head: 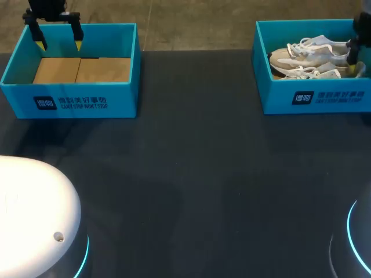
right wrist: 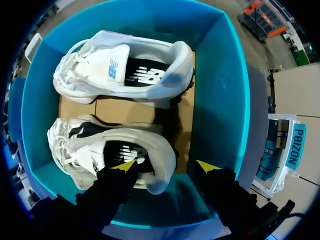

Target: Take the shoe out of the shoebox, open the shoe tongue, remove and reinsert the insole, then place the shoe into the shoebox

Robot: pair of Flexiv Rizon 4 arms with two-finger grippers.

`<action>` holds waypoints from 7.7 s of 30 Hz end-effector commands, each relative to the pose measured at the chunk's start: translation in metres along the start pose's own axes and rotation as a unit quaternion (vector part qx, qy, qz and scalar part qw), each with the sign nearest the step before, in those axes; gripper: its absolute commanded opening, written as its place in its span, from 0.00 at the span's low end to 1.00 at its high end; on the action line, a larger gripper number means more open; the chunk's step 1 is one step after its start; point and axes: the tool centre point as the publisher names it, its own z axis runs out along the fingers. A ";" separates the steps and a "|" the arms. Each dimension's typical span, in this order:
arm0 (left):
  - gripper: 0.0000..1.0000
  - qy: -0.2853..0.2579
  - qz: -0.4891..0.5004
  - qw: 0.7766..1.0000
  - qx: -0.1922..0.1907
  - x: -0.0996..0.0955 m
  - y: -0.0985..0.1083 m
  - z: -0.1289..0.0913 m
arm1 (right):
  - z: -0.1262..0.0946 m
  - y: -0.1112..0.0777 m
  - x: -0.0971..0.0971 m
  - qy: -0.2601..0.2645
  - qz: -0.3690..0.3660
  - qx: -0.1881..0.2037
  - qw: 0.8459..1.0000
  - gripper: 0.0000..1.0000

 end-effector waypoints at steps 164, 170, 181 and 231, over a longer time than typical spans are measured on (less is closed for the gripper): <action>1.00 -0.001 0.000 1.000 0.000 0.000 0.000 0.000 | -0.159 -0.222 0.141 -0.047 0.146 -0.068 0.986 0.00; 1.00 -0.001 0.000 1.000 0.000 0.000 0.000 0.000 | -0.144 -0.247 0.175 -0.037 0.134 -0.060 0.988 0.00; 1.00 -0.001 0.000 1.000 0.000 0.000 0.000 0.000 | -0.114 -0.293 0.225 -0.021 0.141 -0.058 0.988 0.00; 1.00 -0.001 0.000 1.000 0.000 0.000 0.000 0.000 | 0.038 -0.336 0.368 0.009 0.116 -0.002 0.993 0.00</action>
